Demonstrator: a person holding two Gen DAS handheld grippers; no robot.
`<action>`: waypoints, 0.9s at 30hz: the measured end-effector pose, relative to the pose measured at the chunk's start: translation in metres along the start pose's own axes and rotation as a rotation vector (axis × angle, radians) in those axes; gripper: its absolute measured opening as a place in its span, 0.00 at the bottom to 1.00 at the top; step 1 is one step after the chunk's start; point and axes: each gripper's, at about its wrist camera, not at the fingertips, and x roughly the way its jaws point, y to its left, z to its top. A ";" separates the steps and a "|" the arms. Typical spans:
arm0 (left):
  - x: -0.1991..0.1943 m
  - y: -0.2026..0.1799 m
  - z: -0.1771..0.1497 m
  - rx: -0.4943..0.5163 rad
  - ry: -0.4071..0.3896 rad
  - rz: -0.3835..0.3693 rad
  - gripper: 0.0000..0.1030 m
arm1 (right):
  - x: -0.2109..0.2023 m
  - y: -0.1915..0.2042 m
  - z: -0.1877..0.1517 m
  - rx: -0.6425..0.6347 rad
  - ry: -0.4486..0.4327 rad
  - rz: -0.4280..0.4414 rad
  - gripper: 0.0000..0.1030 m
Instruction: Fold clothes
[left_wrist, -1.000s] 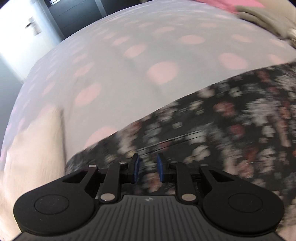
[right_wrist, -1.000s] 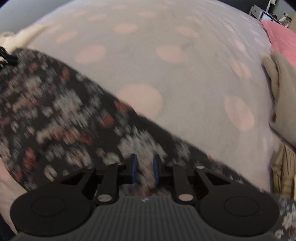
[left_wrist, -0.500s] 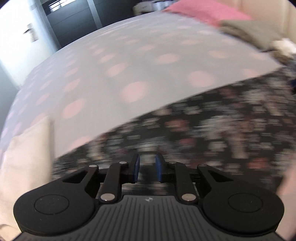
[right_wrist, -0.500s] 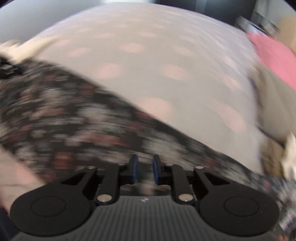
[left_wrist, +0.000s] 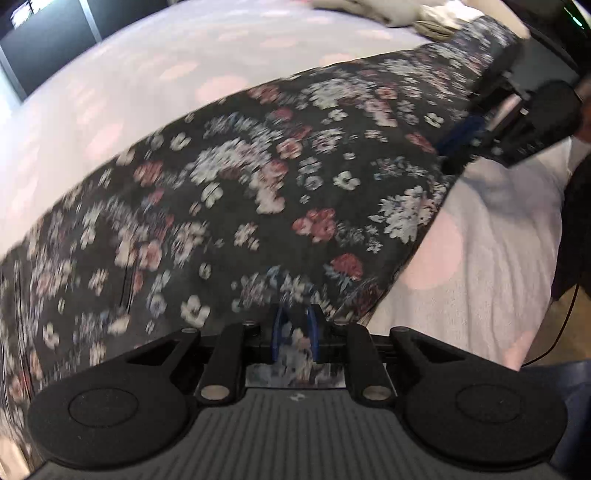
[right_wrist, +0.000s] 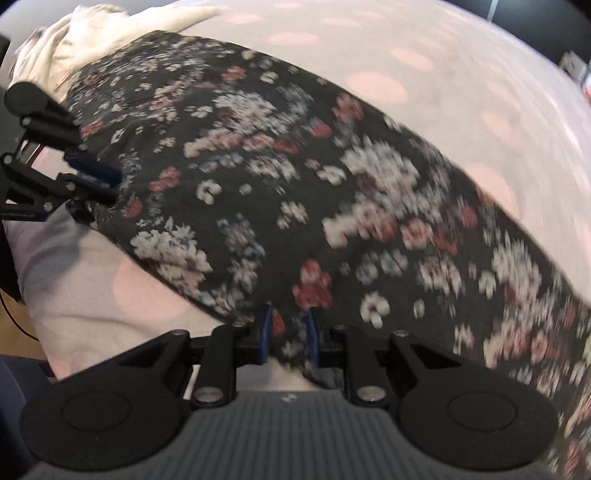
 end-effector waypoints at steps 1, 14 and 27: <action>-0.002 0.001 -0.001 -0.006 0.002 0.001 0.13 | -0.002 -0.001 0.000 0.002 0.005 -0.006 0.22; -0.028 0.060 0.023 -0.204 -0.123 0.115 0.29 | -0.116 -0.170 -0.029 0.535 -0.159 -0.309 0.41; -0.009 0.100 0.023 -0.340 -0.073 0.203 0.30 | -0.170 -0.333 -0.119 0.799 -0.072 -0.510 0.50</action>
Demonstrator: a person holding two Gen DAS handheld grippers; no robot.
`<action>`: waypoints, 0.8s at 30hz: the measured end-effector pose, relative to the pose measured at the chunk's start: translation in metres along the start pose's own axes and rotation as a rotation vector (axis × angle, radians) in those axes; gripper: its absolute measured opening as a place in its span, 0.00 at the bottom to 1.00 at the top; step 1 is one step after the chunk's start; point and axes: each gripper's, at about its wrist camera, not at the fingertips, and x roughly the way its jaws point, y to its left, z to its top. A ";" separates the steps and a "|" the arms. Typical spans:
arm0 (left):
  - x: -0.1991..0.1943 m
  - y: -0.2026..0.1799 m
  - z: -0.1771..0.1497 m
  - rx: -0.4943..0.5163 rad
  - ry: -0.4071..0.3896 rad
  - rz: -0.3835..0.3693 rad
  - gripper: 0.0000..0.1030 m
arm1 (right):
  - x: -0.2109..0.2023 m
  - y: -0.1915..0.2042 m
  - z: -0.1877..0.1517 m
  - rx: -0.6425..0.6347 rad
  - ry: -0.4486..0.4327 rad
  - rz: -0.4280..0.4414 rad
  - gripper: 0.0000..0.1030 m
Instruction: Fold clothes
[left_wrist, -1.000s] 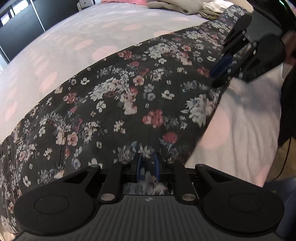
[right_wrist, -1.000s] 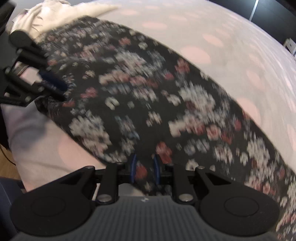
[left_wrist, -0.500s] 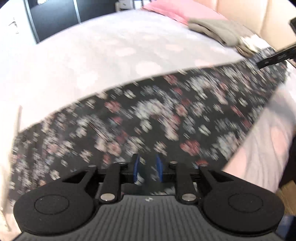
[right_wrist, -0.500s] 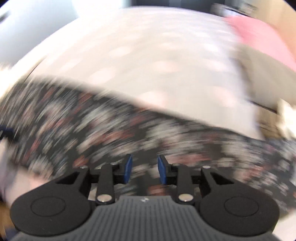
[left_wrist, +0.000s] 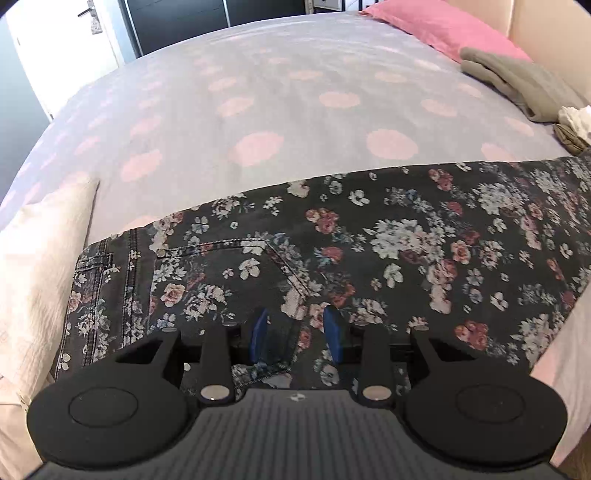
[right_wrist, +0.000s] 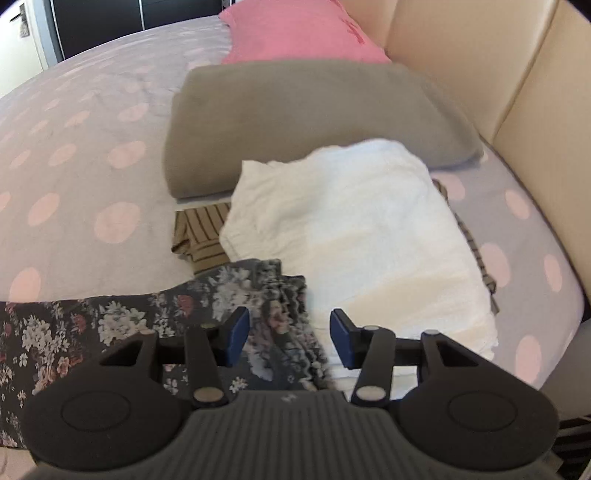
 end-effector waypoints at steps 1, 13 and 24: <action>0.001 0.001 0.001 -0.007 0.002 0.001 0.30 | 0.006 -0.003 0.000 0.010 0.008 0.009 0.50; 0.005 0.001 0.008 -0.014 0.015 -0.006 0.30 | -0.002 0.034 -0.007 -0.109 0.064 0.035 0.22; -0.016 0.003 0.009 -0.028 0.026 -0.043 0.38 | -0.105 0.152 -0.008 -0.280 0.096 0.326 0.20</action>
